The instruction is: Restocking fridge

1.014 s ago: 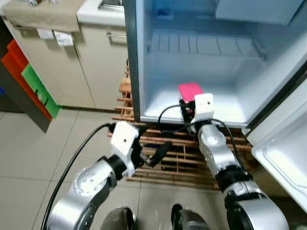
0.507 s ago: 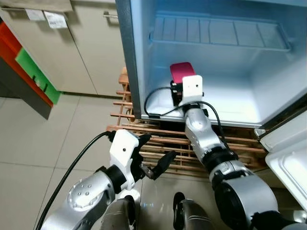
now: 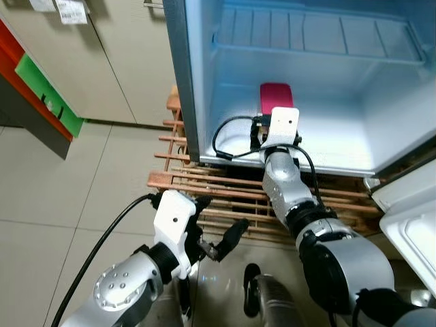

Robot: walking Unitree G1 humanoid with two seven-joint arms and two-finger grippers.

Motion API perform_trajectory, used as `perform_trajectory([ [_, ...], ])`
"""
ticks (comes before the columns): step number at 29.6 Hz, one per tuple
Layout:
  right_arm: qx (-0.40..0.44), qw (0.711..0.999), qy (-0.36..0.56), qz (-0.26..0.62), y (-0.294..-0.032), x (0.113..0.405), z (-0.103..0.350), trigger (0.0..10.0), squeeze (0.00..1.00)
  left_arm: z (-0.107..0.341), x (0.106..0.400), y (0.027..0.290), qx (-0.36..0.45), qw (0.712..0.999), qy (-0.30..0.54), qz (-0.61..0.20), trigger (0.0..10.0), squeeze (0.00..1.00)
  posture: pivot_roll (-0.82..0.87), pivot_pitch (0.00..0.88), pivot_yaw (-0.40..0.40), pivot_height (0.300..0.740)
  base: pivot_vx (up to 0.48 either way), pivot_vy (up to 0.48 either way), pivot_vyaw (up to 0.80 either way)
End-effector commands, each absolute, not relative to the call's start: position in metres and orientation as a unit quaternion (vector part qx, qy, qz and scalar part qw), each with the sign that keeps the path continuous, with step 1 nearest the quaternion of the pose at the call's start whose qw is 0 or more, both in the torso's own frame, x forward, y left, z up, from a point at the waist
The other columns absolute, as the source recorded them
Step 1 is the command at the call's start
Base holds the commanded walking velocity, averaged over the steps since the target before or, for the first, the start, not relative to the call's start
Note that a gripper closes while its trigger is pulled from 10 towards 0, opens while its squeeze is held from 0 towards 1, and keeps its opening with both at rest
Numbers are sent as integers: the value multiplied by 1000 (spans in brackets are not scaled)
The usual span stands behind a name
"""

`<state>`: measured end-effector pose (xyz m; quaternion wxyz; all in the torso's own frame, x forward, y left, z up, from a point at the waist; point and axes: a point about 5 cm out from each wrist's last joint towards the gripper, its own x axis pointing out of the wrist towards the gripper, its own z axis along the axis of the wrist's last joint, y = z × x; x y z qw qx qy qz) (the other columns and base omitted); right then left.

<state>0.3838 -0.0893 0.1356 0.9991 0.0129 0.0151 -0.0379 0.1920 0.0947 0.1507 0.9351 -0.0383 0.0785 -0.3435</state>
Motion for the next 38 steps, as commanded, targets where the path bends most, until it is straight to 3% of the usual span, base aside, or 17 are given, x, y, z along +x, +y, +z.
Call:
perform_trajectory([
  [1, 15, 999, 10, -32, -87, 384, 137, 10000, 1000, 148, 195, 94, -35, 938, 83, -333, 10000, 0, 149, 297, -15, 740, 0, 0, 0],
  [9, -12, 997, -19, -68, -104, 383, 140, 10000, 1000, 144, 218, 90, -54, 945, 74, -313, 10000, 0, 69, 178, -45, 740, 0, 0, 0],
  [10, -36, 996, -30, -76, -114, 375, 132, 10000, 412, 142, 223, 90, -69, 945, 73, -312, 10000, 0, 47, 148, -57, 740, 0, 0, 0],
  [11, -36, 996, -30, -76, -114, 375, 132, 10000, 412, 142, 223, 90, -69, 945, 73, -312, 10000, 0, 47, 148, -57, 740, 0, 0, 0],
  [12, -44, 996, -36, -73, -120, 369, 127, 10000, 0, 141, 226, 89, -70, 945, 73, -312, 10000, 0, 17, 111, -71, 740, 0, 0, 0],
  [17, -57, 996, -35, -55, -152, 332, 104, 10000, 0, 133, 239, 81, -77, 944, 71, -313, 10000, 0, -22, 31, -87, 740, 0, 0, 0],
  [18, -42, 998, -13, -37, -164, 305, 93, 10000, 0, 132, 249, 78, -76, 944, 64, -313, 10000, 0, -45, 0, -85, 740, 0, 0, 0],
  [20, -39, 999, -14, -27, -171, 292, 96, 10000, 0, 133, 257, 77, -77, 945, 57, -313, 10000, 0, -57, 0, -75, 740, 0, 0, 0],
  [30, -47, 998, -27, -18, -186, 274, 113, 10000, 0, 135, 273, 80, -72, 946, 38, -315, 10000, 0, -87, 0, -15, 740, 0, 0, 0],
  [32, -55, 998, -37, -22, -194, 257, 117, 10000, 0, 143, 275, 93, -67, 959, 7, -276, 10000, 0, -84, 0, -11, 740, 0, 0, 0],
  [34, -57, 997, -39, -23, -195, 254, 117, 10000, 0, 145, 275, 96, -71, 961, -2, -266, 10000, 0, -84, 0, -11, 740, 0, 0, 0],
  [38, -54, 996, -60, -28, -197, 250, 123, 10000, 0, 158, 274, 118, -69, 982, -59, -167, 10000, 0, -100, 0, -21, 740, 0, 0, 0],
])
